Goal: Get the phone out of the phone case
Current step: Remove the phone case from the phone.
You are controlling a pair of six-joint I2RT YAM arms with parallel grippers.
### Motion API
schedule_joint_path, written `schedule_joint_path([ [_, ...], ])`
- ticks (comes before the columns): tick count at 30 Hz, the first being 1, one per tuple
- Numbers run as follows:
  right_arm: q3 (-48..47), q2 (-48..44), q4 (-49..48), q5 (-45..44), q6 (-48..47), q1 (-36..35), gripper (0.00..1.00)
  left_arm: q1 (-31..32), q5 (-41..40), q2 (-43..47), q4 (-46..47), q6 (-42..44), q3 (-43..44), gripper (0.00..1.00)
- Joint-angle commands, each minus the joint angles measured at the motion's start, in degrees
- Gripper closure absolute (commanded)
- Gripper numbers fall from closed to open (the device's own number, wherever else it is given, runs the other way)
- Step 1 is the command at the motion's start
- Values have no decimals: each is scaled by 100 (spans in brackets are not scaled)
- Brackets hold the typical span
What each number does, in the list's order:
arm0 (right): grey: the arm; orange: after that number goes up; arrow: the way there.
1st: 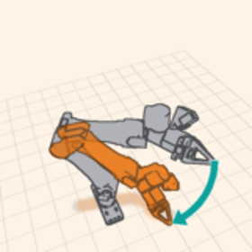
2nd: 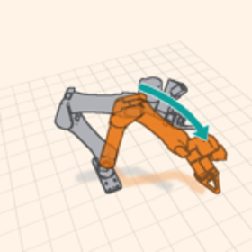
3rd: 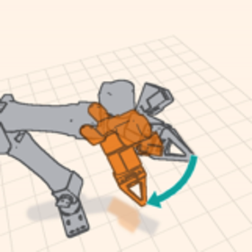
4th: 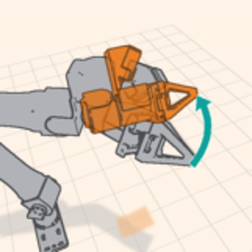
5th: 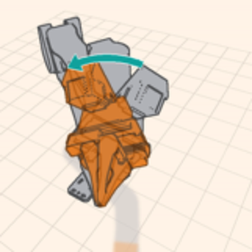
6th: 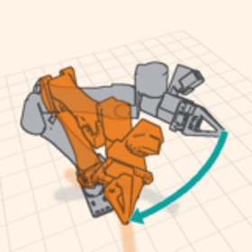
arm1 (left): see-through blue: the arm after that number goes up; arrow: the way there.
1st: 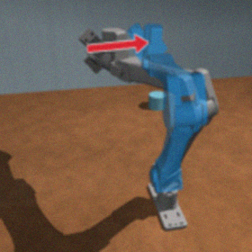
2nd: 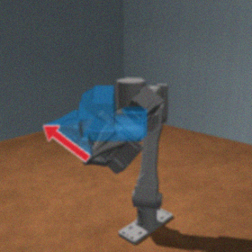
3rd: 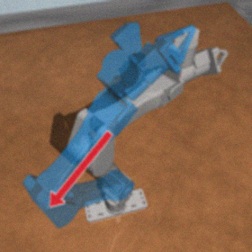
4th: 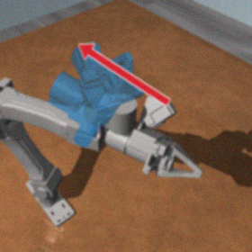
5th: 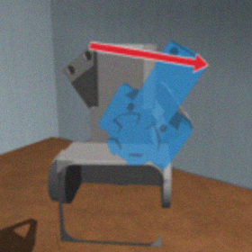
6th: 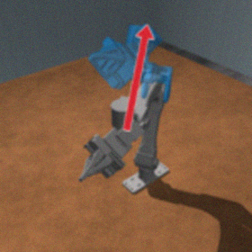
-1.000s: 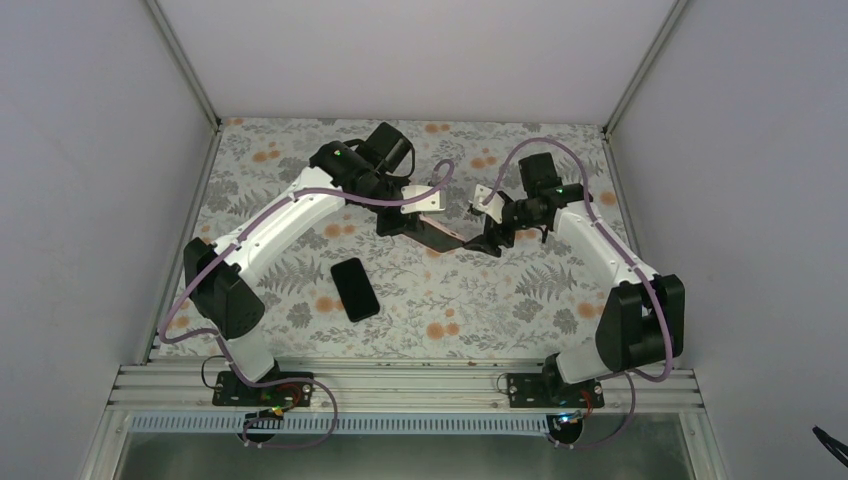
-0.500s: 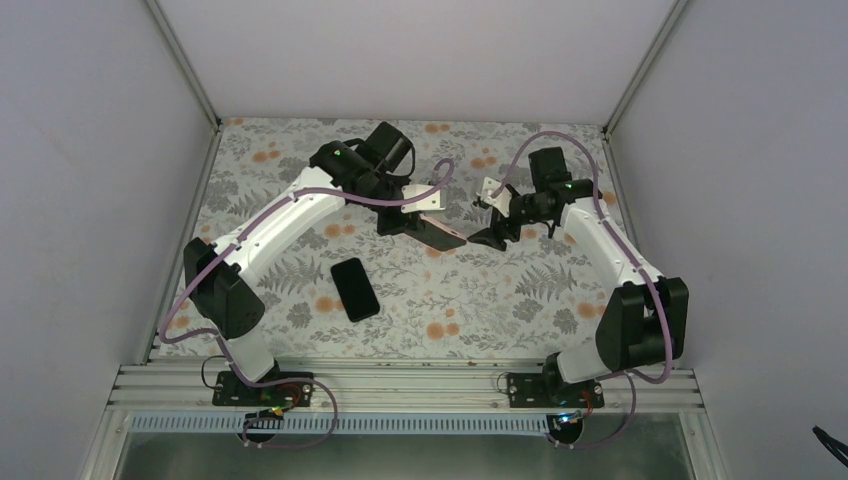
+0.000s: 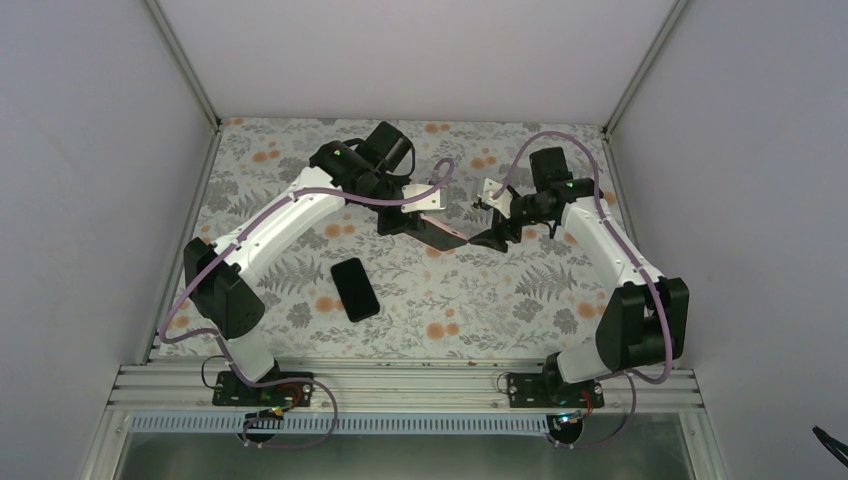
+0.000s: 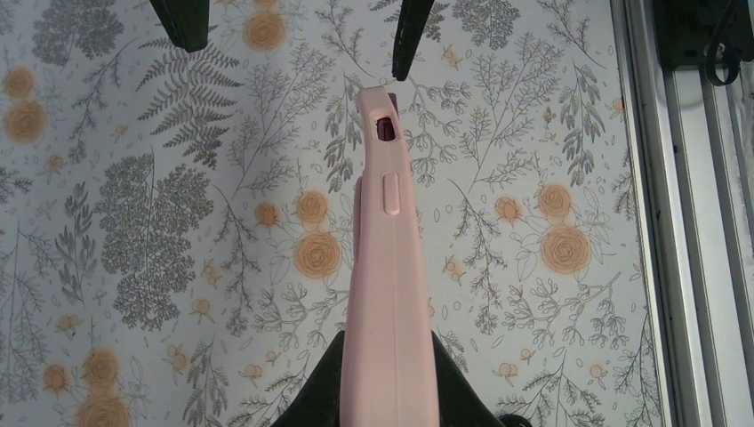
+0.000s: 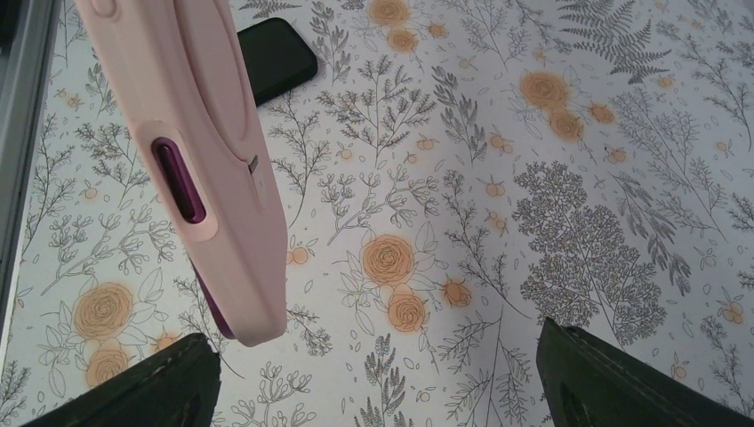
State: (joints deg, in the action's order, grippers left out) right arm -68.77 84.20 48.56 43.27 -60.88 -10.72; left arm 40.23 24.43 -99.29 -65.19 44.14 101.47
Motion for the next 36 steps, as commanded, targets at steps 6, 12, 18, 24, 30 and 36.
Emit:
schedule_joint_path([
  [6,31,10,-116,215,-31,57,9,-19,263,30,243,-37,192,98],
  [12,52,141,-171,239,-35,59,9,-16,270,38,267,-63,224,98],
  [18,124,129,-126,246,-101,69,9,-18,228,24,286,-66,241,98],
  [24,181,146,-297,213,-20,62,12,-18,301,1,283,-72,280,98],
  [30,208,150,-626,102,204,75,13,-15,310,-11,202,-30,190,98],
  [36,156,193,-808,10,334,80,14,-15,359,18,199,-26,168,98],
])
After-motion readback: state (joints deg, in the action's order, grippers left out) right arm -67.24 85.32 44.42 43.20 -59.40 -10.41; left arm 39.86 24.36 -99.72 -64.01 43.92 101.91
